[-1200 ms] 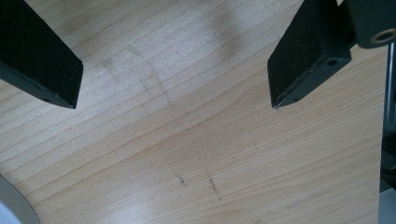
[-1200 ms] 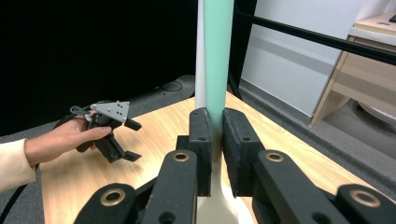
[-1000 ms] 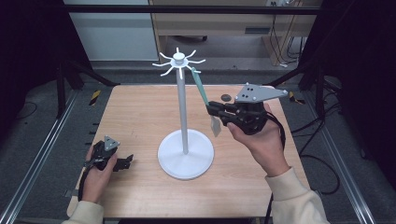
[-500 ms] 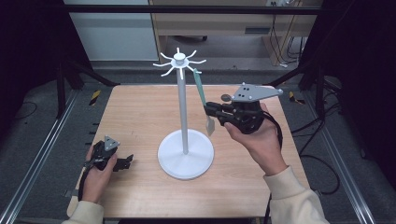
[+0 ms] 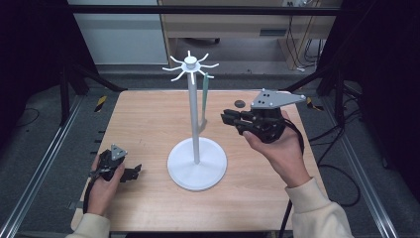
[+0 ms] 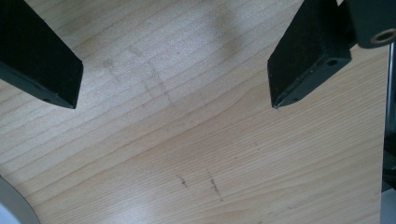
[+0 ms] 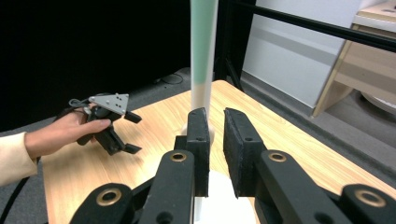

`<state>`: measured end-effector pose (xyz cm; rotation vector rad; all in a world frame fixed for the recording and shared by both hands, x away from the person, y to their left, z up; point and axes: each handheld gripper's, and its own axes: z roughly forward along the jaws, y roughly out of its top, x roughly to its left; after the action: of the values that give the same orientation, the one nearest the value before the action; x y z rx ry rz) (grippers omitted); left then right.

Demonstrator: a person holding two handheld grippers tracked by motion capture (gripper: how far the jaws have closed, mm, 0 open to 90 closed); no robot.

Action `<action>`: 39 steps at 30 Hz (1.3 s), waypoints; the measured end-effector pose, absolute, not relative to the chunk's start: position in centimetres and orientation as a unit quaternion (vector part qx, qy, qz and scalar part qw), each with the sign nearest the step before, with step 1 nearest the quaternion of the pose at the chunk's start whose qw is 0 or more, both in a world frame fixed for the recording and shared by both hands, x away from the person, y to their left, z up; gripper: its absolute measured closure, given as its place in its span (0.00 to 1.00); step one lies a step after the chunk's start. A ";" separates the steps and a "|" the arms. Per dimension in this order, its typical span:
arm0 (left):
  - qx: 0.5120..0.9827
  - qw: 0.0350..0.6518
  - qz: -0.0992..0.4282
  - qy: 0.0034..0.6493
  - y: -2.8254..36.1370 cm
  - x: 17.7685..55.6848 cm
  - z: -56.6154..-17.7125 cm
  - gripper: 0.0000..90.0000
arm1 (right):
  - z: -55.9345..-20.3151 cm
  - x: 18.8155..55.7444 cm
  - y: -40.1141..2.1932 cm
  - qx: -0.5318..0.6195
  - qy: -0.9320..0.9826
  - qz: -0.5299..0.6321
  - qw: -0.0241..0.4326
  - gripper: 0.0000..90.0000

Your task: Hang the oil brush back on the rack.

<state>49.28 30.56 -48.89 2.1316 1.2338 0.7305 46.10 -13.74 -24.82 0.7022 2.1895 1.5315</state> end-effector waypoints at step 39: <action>0.798 0.278 0.273 0.459 30.4 49.3 -49.0 0.03 | -33.8 45.8 -19.2 0.386 0.727 0.472 0.315 0.07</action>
<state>49.28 30.40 -49.03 2.1424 1.2333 0.7324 45.84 -19.19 -33.80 1.0171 1.9164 1.2425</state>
